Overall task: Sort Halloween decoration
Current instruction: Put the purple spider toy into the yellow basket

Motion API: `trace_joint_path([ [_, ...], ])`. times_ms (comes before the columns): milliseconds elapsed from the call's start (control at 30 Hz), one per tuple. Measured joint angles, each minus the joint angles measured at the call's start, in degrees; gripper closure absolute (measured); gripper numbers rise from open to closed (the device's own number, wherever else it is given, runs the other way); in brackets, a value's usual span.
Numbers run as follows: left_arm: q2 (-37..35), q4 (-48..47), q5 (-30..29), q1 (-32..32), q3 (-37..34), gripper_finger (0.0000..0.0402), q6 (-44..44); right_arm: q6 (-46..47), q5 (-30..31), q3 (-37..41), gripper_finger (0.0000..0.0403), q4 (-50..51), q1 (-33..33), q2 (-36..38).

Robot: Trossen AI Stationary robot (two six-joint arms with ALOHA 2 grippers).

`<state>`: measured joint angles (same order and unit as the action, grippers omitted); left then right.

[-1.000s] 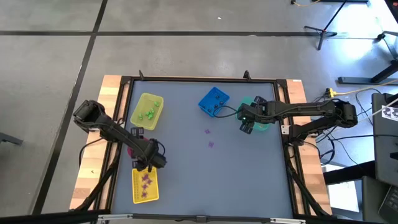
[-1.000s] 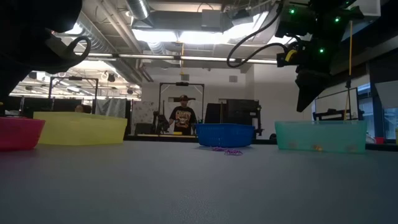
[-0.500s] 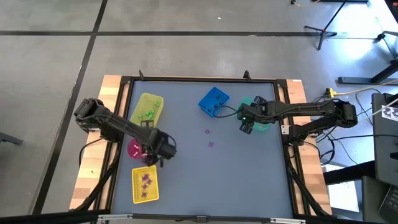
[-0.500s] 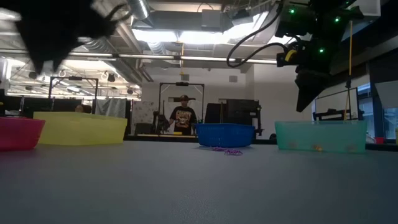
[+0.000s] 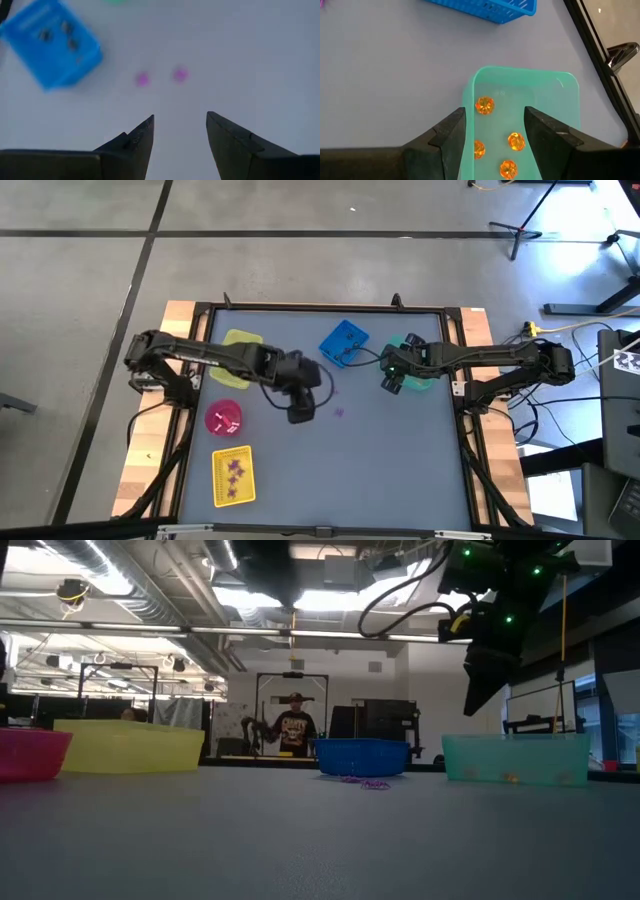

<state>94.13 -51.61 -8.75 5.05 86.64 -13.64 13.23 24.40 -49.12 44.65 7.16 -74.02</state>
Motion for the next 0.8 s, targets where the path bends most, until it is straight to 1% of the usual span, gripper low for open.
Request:
trace_joint_path([
  [67, 0.0, 5.5, 2.7, -1.3, -0.7, 0.0237, 1.8, 0.0, 0.0, 0.0, 0.0203, -0.2, 0.0, 0.0],
  [233, 0.0, 17.9, 3.5, -3.5, -2.4, 0.0237, 4.8, 0.0, 0.0, 0.0, 0.0203, -0.3, 0.0, 0.0],
  [300, 0.5, 21.9, 4.6, -4.2, -2.7, 0.0237, 7.7, 0.0, 0.0, 0.0, 0.0203, -0.5, 0.0, 0.0],
  [433, 2.8, 27.7, 10.5, -5.1, -2.7, 0.0237, 15.9, 0.0, 0.0, 0.0, 0.0203, -1.3, 0.0, 0.0],
  [500, 4.7, 28.8, 14.1, -5.5, -2.1, 0.0237, 18.9, 0.0, 0.0, 0.0, 0.0203, -1.4, 0.0, 0.0],
  [567, 7.4, 28.7, 15.9, -6.1, -0.7, 0.0237, 21.5, 0.0, 0.0, 0.0, 0.0203, -1.4, 0.0, 0.0],
  [733, 14.7, 26.0, 16.0, -7.9, 4.7, 0.0237, 26.2, 0.0, 0.0, 0.0, 0.0203, -1.4, 0.0, 0.0],
  [800, 18.0, 22.8, 16.0, -8.6, 7.6, 0.0237, 28.0, 0.0, 0.0, 0.0, 0.0203, -1.3, 0.0, 0.0],
])
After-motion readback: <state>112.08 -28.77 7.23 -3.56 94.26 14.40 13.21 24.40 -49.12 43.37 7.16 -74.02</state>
